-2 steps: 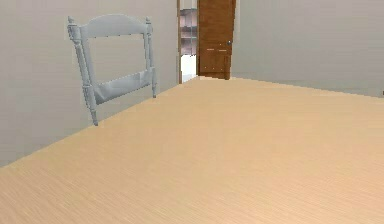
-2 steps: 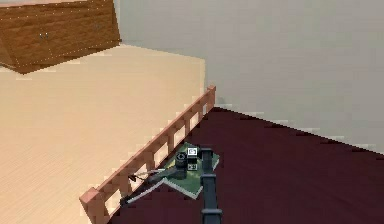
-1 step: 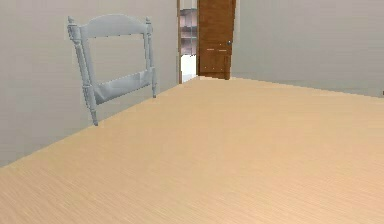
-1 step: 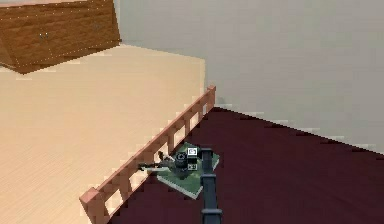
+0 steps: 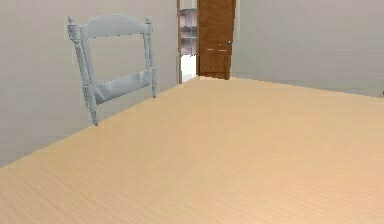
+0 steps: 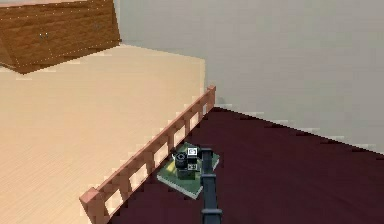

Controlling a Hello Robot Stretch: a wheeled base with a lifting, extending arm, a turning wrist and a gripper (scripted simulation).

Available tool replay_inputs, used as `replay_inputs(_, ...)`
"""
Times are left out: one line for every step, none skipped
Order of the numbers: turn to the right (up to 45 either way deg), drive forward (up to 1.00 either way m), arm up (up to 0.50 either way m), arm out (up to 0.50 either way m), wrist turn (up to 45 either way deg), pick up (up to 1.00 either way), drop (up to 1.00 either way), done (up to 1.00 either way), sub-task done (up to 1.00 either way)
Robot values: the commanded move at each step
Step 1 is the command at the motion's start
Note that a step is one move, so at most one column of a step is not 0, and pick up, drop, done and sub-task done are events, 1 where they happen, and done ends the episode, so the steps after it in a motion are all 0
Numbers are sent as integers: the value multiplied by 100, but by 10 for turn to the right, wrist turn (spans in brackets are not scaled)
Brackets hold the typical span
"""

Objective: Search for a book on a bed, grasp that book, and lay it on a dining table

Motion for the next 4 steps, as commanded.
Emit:
replay_inputs(0, 0, 0, 0, 150, 0, 0, 0, 0)
replay_inputs(0, 0, -30, 0, 0, 0, 0, 0, 0)
replay_inputs(0, 0, 0, 0, 0, 100, 0, 0, 0)
replay_inputs(0, 0, 10, 0, 0, 0, 0, 0, 0)
